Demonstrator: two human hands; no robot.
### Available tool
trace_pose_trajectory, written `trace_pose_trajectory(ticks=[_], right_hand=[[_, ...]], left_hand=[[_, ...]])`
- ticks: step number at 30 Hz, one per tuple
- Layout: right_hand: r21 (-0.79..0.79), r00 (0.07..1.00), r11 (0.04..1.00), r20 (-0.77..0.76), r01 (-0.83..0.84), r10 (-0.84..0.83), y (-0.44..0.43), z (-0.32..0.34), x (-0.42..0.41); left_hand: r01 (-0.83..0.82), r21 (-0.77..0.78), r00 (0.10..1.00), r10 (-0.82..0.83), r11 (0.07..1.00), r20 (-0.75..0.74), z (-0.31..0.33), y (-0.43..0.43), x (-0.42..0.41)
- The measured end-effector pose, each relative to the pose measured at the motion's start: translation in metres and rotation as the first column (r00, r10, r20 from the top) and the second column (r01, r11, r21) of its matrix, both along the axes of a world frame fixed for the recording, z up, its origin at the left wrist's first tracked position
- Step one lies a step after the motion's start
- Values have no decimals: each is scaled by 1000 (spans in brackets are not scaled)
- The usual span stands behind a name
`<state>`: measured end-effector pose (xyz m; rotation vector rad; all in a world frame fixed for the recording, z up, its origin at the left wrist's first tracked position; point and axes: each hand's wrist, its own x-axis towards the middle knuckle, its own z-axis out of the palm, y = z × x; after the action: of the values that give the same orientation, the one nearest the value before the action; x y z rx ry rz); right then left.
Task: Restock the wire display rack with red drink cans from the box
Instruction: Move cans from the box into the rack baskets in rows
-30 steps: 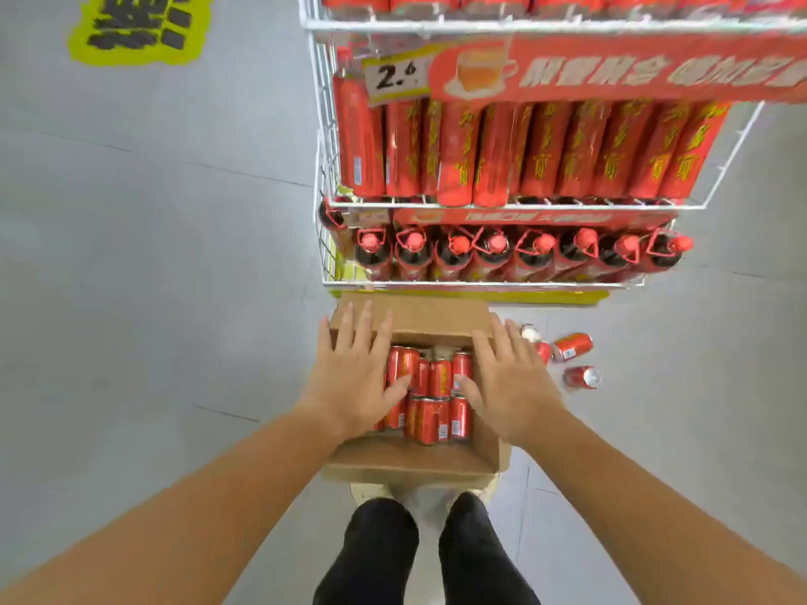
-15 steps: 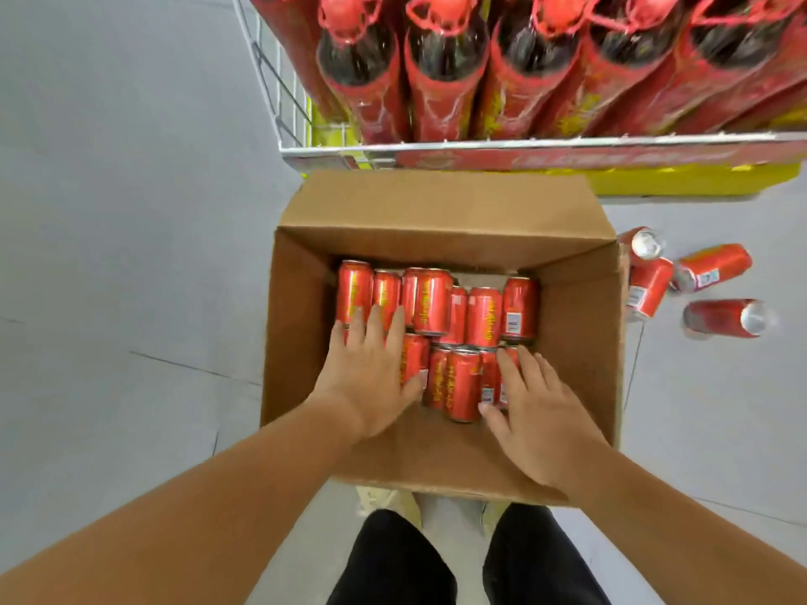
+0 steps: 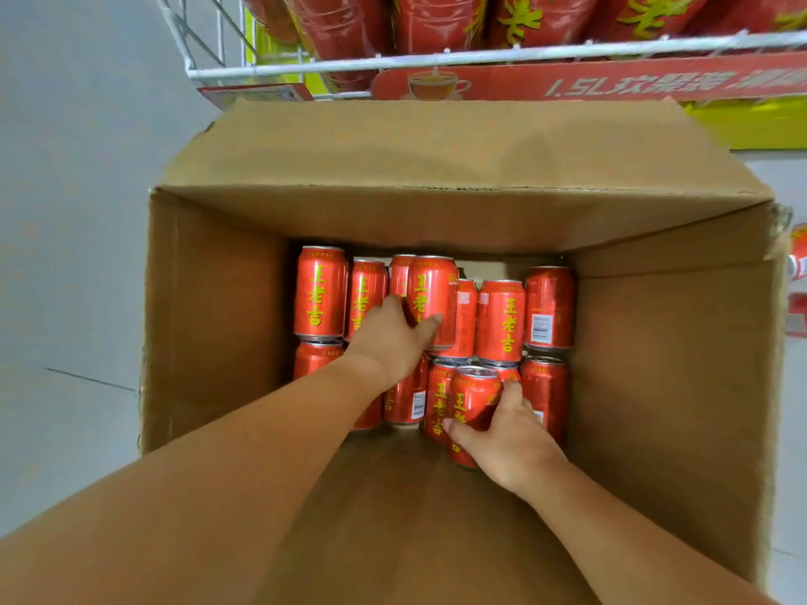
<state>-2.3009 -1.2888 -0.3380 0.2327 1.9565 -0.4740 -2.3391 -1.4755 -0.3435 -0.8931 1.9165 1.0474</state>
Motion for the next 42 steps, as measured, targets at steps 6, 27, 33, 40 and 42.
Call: trace_pose_trajectory(ticks=[6, 27, 33, 40, 42], right_hand=[[-10, 975, 975, 0, 220, -220, -3, -11, 2], [-291, 945, 929, -160, 231, -285, 15, 210, -75], [-386, 926, 898, -218, 210, -310, 6, 366, -97], [-458, 834, 875, -413, 158, -367, -1, 575, -129], [-492, 808, 857, -437, 153, -395, -3, 626, -137]], left_hand=[[-145, -6, 989, 145, 989, 2, -2, 4, -17], [-178, 34, 978, 181, 983, -103, 221, -30, 9], [-167, 0, 959, 162, 986, -234, 383, -35, -8], [-165, 2, 879, 148, 986, -453, 591, -39, -29], [-130, -6, 851, 108, 992, -514, 642, -42, -36]])
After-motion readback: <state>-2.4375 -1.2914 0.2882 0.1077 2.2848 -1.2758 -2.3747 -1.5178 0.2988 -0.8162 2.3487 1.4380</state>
